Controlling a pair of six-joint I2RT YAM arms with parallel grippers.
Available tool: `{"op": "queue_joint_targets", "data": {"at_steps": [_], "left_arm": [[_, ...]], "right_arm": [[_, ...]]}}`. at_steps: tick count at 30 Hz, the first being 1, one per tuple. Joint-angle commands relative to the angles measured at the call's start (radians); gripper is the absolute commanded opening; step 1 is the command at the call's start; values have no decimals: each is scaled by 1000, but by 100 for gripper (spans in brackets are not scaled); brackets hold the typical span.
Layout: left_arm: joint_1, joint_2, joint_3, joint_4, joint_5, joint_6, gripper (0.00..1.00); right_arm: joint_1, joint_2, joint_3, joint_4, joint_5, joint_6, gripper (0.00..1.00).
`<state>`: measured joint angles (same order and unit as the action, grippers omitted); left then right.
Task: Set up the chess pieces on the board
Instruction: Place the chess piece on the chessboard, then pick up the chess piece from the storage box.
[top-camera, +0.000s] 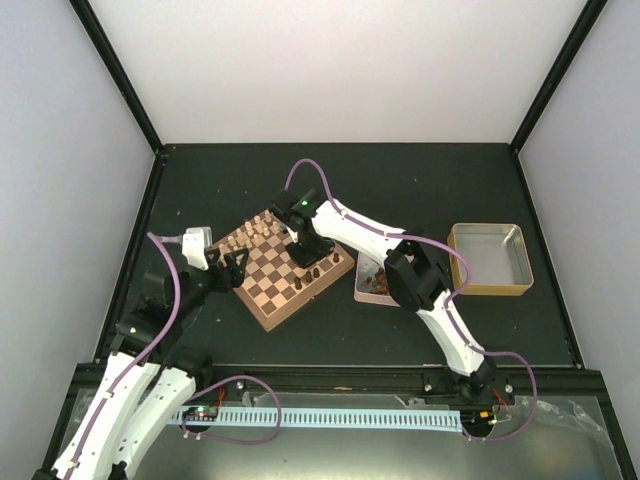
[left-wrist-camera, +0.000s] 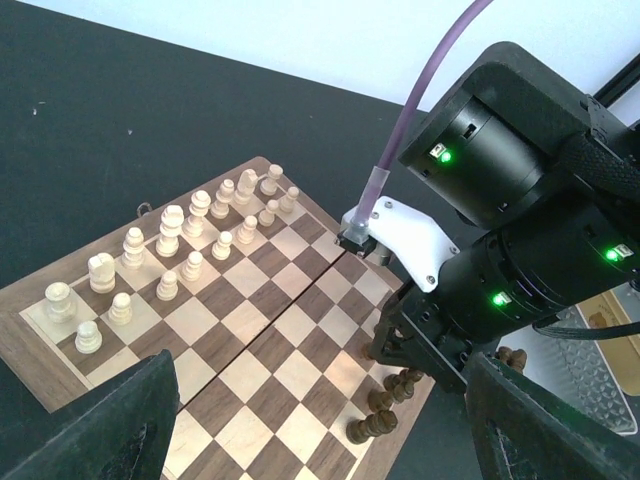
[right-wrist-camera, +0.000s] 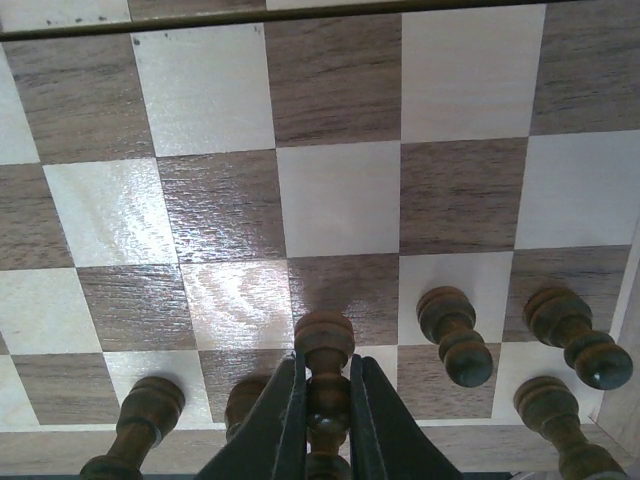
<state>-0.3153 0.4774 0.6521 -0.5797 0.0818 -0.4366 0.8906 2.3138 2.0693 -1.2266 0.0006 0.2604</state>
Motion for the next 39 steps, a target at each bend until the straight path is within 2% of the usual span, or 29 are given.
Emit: {"op": "queue_joint_targets", "data": {"at_steps": [1,9,19,23,25,29,34,39], "left_arm": [[4,-9,-1,21,13,18,81],[4,-4,-3,31,16,17,83],[4,-2,-3,33,13,17,83],[4,4,2,33,17,18,83],[4,7,5,36,19,19,83],[4,16,11,51,36,17,84],[4,27,6,92,70,11,84],[5,38,-3,149,122,-8,84]], "right_arm": [[6,23,39,-28,19,-28,11],[7,39,53,-30,6,-37,21],[7,21,76,-16,38,-10,24],[7,-47,64,49,35,35,36],[3,-106,42,86,48,57,39],[-15,-255,-100,213,84,104,41],[-74,-495,-417,397,186,185,42],[-177,-684,-724,504,220,229,42]]}}
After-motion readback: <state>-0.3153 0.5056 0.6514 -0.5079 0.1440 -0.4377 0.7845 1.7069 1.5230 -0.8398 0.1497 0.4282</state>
